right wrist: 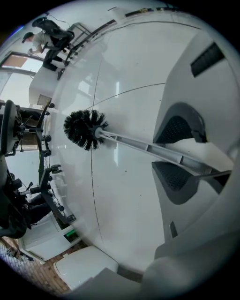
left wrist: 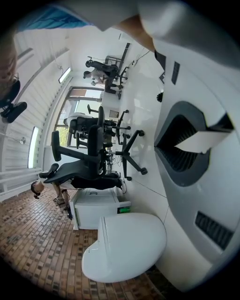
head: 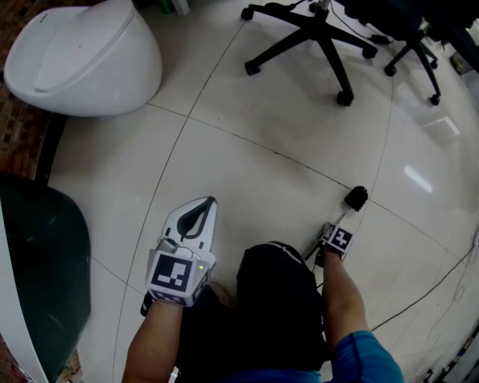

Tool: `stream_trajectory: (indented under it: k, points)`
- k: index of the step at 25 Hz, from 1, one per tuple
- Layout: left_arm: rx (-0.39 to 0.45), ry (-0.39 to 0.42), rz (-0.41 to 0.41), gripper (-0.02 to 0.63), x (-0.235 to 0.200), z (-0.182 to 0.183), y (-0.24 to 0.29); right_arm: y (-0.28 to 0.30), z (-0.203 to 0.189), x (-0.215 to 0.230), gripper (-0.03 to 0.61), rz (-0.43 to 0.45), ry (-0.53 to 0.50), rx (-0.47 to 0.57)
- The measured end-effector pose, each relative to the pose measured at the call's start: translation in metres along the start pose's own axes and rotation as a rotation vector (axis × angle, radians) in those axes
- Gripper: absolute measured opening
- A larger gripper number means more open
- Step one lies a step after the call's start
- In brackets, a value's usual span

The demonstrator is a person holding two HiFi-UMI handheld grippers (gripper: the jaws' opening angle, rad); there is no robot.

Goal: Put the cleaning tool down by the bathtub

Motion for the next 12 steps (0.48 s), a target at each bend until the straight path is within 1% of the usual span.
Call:
stream_trajectory:
  k: [2, 4, 9, 11, 12]
  points:
    - [-0.008, 0.0, 0.006, -0.003, 0.0001, -0.002, 0.0014, -0.0002, 0.0006, 0.002, 0.149, 0.0, 0.002, 0.006]
    - [-0.012, -0.001, 0.011, -0.003, -0.001, -0.0014, 0.003, -0.0003, 0.0003, 0.0019, 0.141, 0.003, 0.01, 0.001]
    - [-0.021, -0.006, 0.009, -0.004, -0.0007, -0.0016, 0.0041, -0.001, -0.0002, 0.003, 0.106, 0.019, 0.08, -0.017]
    - [-0.027, -0.003, 0.008, -0.003, 0.0003, -0.0017, 0.0041, -0.0008, 0.001, -0.0001, 0.081, 0.027, 0.078, -0.027]
    - [-0.03, 0.001, 0.009, -0.004, 0.0004, -0.0013, 0.0043, -0.0008, 0.0019, -0.0023, 0.08, 0.03, 0.068, -0.031]
Point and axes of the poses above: the fingertips, and each gripper's own axes: y forward along the fingers, x to its right, z out of its top, the point moved 7 cm from there along -y, backward along the fingers, and after that the axes turned 7 degrees about -y, right-handed, at the moved point
